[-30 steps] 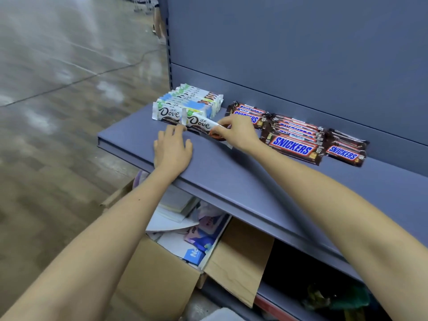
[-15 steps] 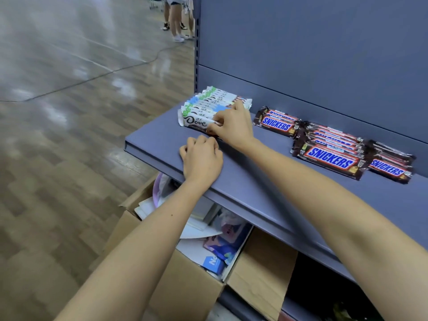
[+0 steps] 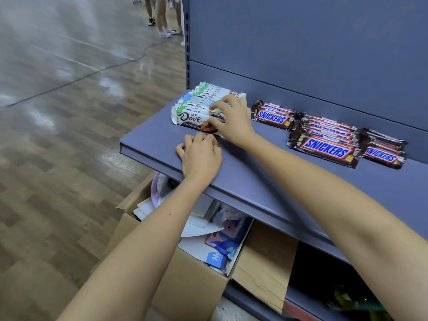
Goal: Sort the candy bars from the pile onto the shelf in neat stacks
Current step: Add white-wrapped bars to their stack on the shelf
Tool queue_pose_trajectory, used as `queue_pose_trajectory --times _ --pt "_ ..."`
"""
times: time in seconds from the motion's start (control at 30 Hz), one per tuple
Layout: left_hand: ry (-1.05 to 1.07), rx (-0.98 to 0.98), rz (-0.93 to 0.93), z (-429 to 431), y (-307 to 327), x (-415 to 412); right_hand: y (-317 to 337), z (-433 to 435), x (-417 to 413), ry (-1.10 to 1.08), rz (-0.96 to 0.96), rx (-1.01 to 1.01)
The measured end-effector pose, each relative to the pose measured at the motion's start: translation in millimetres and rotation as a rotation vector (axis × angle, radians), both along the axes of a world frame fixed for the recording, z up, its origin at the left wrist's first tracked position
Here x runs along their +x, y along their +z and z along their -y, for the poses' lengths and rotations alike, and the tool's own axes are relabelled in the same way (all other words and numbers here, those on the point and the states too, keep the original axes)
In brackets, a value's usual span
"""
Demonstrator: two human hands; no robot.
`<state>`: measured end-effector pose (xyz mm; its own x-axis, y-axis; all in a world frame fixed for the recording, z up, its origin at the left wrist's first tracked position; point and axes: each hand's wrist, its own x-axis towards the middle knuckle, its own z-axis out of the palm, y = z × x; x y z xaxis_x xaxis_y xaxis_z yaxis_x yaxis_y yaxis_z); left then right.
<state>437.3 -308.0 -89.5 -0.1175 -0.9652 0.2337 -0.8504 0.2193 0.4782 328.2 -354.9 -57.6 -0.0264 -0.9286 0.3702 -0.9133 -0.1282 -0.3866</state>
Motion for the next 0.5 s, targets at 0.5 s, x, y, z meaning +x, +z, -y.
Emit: queue_pose_trajectory --times 0.5 --pt "-0.258 0.058 -0.156 -12 57 -85 14 -141 -157 -0.174 0.270 0.123"
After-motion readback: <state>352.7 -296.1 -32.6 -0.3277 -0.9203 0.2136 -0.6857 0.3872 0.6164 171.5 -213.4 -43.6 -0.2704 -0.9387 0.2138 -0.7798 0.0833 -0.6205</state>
